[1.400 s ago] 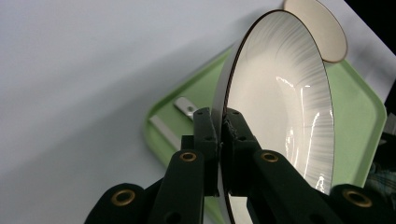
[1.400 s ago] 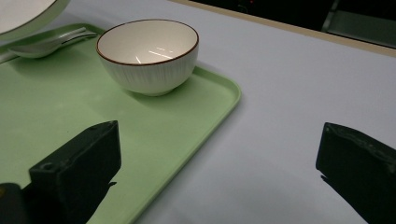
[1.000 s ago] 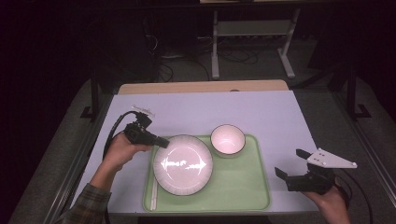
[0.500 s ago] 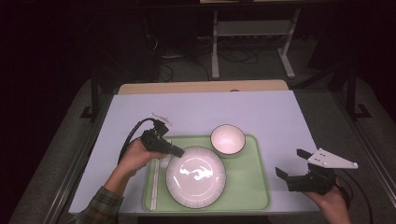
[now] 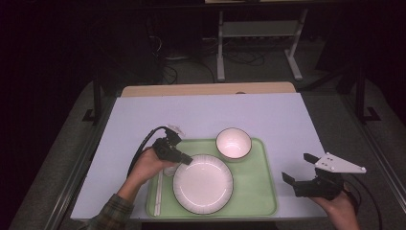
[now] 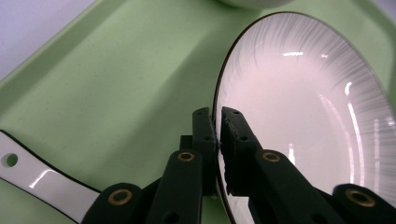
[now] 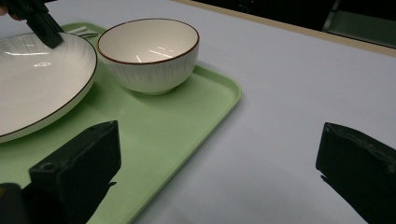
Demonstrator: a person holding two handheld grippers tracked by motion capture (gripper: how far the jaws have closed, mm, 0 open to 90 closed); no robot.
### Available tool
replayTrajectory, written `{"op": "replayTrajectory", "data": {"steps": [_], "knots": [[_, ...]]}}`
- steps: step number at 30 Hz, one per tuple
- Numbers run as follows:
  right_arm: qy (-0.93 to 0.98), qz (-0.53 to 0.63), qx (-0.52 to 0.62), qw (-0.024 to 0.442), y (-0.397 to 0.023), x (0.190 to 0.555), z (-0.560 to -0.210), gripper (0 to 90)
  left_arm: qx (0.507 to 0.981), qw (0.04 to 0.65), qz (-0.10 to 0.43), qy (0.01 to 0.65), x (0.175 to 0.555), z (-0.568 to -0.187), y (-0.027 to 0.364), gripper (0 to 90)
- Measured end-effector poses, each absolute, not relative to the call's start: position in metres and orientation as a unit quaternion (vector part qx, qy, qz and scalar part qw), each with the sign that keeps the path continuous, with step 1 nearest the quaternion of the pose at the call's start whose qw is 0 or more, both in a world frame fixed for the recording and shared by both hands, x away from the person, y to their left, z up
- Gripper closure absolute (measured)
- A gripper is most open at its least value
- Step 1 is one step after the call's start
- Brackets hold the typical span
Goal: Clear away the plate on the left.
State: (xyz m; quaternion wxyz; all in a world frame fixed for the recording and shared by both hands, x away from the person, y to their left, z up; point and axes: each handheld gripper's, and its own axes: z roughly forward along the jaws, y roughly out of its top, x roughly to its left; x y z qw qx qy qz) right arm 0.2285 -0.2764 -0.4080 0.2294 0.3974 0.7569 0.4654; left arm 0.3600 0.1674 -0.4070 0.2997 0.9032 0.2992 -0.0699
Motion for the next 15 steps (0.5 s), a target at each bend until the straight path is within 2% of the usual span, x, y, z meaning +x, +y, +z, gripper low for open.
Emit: {"op": "replayTrajectory", "data": {"steps": [6,12,15], "knots": [[0.757,0.465,0.398,0.230,-0.2769,0.2282,-0.4077,0.0,0.910,0.285,-0.073,0.292,0.3588,-0.4159,0.1641,82.0],[0.756,0.466,0.398,0.230,-0.2772,0.2276,-0.4075,0.0,0.907,0.299,-0.076,0.287,0.3594,-0.4155,0.1676,80.3],[0.755,0.467,0.398,0.231,-0.2775,0.2273,-0.4071,0.0,0.901,0.318,-0.056,0.288,0.3568,-0.4101,0.1726,68.1]]}}
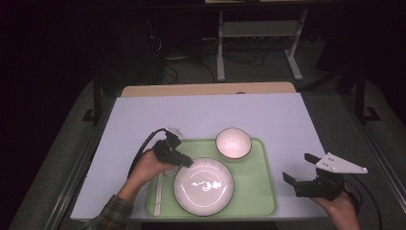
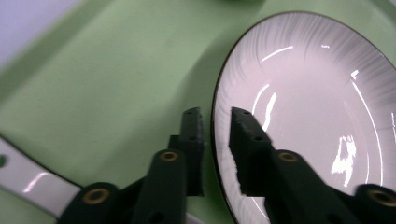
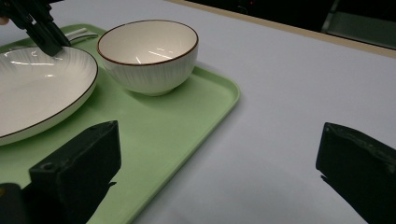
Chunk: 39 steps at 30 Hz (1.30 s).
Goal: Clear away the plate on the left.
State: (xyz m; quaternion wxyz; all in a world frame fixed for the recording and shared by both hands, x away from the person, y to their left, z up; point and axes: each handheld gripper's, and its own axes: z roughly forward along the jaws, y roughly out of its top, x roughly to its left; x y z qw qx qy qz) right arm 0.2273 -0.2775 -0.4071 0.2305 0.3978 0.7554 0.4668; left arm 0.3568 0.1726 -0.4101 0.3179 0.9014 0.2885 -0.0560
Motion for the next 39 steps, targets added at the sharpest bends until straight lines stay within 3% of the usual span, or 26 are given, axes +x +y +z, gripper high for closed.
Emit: {"op": "replayTrajectory", "data": {"steps": [3,7,10,23,39], "knots": [[0.756,0.466,0.398,0.230,-0.277,0.227,-0.407,0.0,0.892,0.348,-0.038,0.288,0.351,-0.403,0.181,57.5],[0.755,0.467,0.398,0.230,-0.277,0.227,-0.407,0.0,0.876,0.390,0.003,0.284,0.340,-0.390,0.195,50.2],[0.755,0.467,0.398,0.230,-0.278,0.227,-0.407,0.0,0.863,0.416,0.031,0.285,0.331,-0.384,0.207,38.1],[0.755,0.467,0.398,0.229,-0.277,0.227,-0.407,0.0,0.825,0.465,0.087,0.309,0.303,-0.382,0.249,18.4],[0.756,0.468,0.397,0.228,-0.276,0.227,-0.408,0.0,0.804,0.469,0.162,0.329,0.271,-0.391,0.286,15.3]]}}
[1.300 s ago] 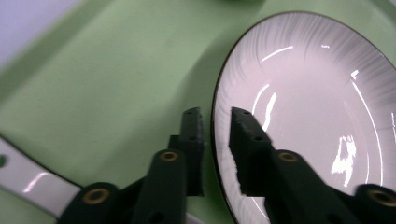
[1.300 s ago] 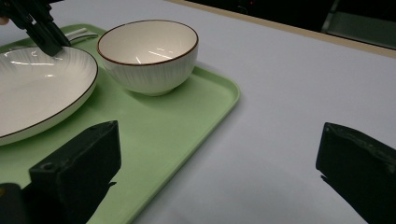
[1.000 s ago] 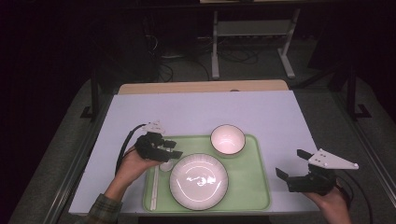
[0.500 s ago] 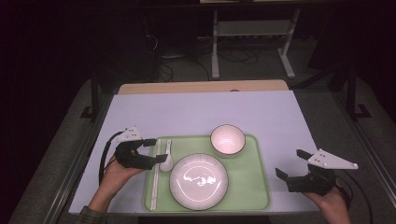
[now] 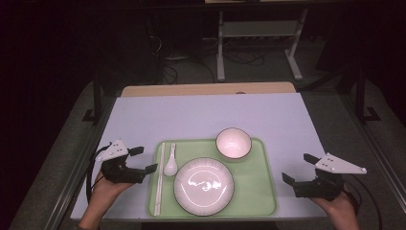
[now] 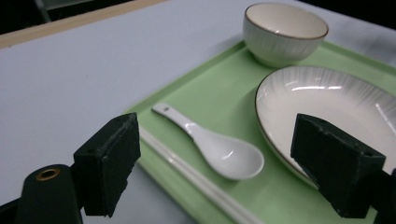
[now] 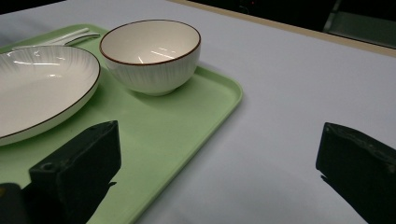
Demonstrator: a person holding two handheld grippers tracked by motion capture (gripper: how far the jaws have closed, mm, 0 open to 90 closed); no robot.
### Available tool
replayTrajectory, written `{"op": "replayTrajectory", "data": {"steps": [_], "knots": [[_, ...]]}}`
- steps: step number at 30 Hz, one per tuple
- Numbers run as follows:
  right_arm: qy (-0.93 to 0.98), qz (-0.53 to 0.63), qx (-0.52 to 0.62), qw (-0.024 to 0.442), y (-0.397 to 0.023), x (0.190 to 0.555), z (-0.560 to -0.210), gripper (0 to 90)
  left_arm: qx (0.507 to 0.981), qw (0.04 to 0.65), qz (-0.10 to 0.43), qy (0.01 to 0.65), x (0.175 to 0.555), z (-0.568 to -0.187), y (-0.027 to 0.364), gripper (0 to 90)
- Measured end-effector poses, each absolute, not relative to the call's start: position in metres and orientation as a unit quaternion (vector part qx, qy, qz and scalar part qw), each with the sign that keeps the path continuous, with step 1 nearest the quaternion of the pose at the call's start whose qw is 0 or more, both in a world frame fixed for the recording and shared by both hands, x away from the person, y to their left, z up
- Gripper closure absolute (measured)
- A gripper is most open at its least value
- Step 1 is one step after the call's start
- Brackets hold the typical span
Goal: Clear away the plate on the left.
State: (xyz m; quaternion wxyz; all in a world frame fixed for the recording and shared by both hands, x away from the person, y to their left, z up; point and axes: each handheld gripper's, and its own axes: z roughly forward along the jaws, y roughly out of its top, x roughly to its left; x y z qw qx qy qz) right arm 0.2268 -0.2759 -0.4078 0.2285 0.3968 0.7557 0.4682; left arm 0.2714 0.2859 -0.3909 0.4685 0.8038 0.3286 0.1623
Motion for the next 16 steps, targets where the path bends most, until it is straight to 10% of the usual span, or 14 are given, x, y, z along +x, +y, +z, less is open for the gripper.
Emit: {"op": "replayTrajectory", "data": {"steps": [16], "knots": [[0.753,0.469,0.399,0.232,-0.278,0.227,-0.408,0.0,0.798,0.465,0.182,0.338,0.259,-0.403,0.301,15.1]]}}
